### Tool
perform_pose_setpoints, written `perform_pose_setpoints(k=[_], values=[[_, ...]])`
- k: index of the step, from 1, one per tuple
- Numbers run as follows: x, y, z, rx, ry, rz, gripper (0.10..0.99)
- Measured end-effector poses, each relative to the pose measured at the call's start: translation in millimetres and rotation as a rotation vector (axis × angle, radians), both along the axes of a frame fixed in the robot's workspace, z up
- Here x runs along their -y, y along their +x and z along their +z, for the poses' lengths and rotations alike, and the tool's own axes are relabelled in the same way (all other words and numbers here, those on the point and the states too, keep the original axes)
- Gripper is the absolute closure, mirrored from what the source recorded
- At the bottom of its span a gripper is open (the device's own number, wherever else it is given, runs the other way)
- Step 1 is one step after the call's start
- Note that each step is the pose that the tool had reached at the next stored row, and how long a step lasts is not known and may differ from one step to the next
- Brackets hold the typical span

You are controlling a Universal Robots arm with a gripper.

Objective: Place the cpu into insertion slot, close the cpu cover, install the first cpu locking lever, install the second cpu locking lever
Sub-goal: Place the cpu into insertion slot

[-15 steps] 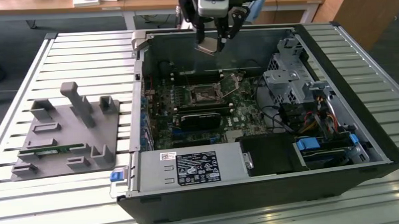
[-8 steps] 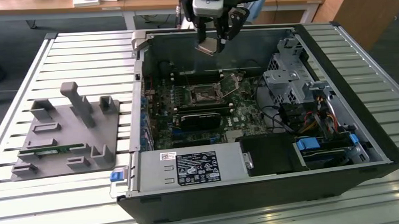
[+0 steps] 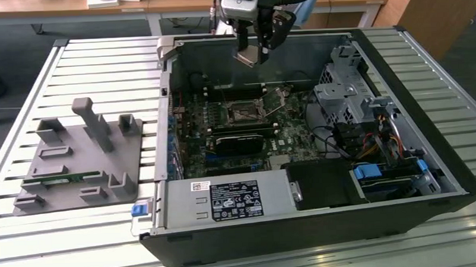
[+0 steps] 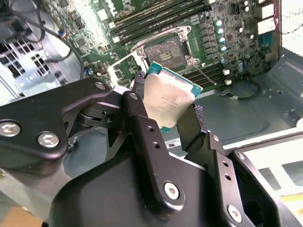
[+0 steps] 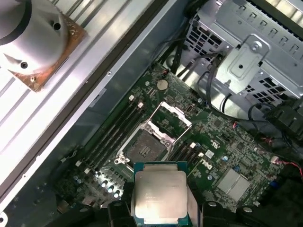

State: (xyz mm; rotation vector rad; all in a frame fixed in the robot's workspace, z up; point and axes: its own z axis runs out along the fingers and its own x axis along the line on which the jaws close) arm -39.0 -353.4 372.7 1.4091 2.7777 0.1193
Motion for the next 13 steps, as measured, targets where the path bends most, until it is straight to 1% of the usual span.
perform_pose_setpoints(k=[13], values=[[0.0, 0.0, -0.8, -0.0001, -0.003, -0.211, 0.561]])
